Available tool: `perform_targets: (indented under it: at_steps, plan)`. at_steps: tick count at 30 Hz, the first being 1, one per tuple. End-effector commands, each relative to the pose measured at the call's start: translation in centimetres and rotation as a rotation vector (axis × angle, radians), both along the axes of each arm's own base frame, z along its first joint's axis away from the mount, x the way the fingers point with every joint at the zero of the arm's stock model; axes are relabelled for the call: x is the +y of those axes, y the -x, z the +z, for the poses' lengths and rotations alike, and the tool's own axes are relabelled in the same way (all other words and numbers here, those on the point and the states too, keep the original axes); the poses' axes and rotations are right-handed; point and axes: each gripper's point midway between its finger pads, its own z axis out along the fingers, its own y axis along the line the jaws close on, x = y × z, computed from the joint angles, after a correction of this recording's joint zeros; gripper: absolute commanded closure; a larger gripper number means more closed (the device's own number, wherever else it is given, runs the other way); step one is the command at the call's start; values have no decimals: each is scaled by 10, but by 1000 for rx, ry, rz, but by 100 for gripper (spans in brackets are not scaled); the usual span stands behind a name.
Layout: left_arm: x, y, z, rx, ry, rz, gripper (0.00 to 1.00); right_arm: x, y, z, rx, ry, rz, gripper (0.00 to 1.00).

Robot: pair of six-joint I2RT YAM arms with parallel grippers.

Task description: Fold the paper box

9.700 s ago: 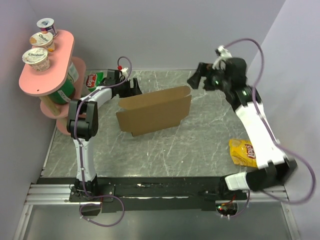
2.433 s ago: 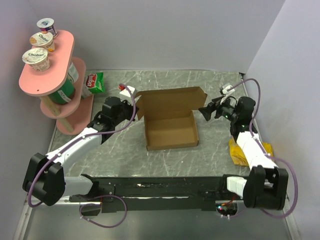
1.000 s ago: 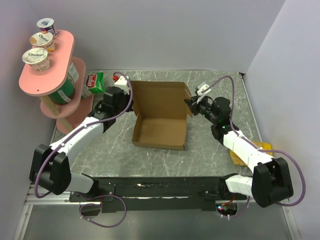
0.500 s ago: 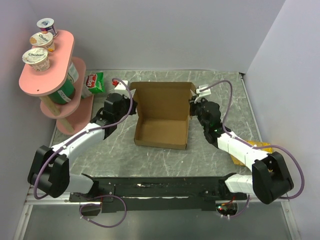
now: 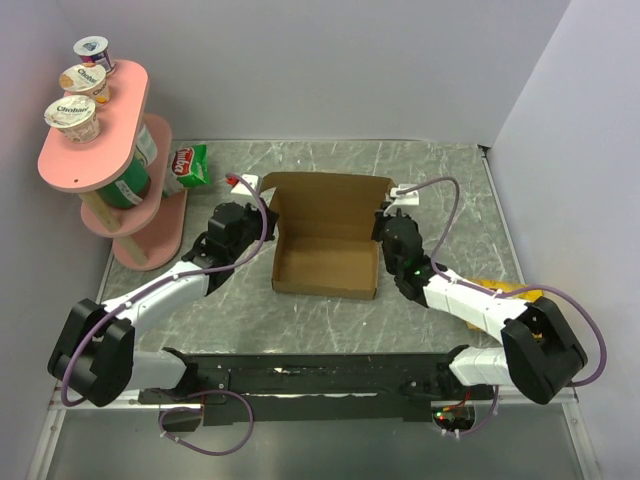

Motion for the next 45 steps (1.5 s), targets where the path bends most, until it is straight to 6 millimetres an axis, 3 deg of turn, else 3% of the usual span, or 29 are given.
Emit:
perform_targets:
  at_steps: [1, 6, 9, 15, 21, 22, 27, 28, 29, 37, 41, 42, 43, 44, 45]
  plan:
    - [-31, 35, -27, 118, 19, -159, 99, 34, 19, -18, 36, -70, 41, 91]
    - [-26, 36, -32, 119, 16, -135, 99, 31, 28, -26, 50, -90, -18, 89]
    - [-21, 38, -38, 124, 19, -115, 99, 34, 38, -36, 55, -102, -23, 79]
    - [-8, 48, -49, 110, -1, -91, 99, 37, 62, -54, 64, -84, -4, 68]
    - [-4, 55, -65, 113, -22, -101, 99, 34, 81, -56, 69, -53, 3, 39]
    - [-2, 56, -67, 116, -32, -100, 99, 37, 87, -57, 73, -50, 19, 27]
    - [8, 54, -68, 92, -78, -66, 99, 41, 119, -45, 67, -83, 128, 9]
    - [9, 54, -68, 87, -81, -63, 99, 39, 126, -50, 77, -83, 145, 5]
    - [11, 54, -70, 87, -87, -58, 99, 42, 135, -42, 60, -116, 180, 4]
    - [13, 52, -80, 111, -98, -38, 99, 54, 189, -73, 127, -113, 473, 3]
    - [18, 51, -83, 117, -101, -7, 99, 82, 236, -50, 62, -166, 829, 6]
    - [19, 50, -85, 120, -105, -3, 99, 84, 243, -48, 69, -162, 868, 6]
    - [18, 49, -84, 117, -104, -1, 99, 85, 247, -34, 50, -164, 904, 7]
    - [18, 48, -84, 119, -107, -2, 99, 81, 253, -39, 94, -130, 919, 7]
    - [17, 48, -85, 120, -106, -5, 99, 81, 258, -31, 103, -129, 944, 8]
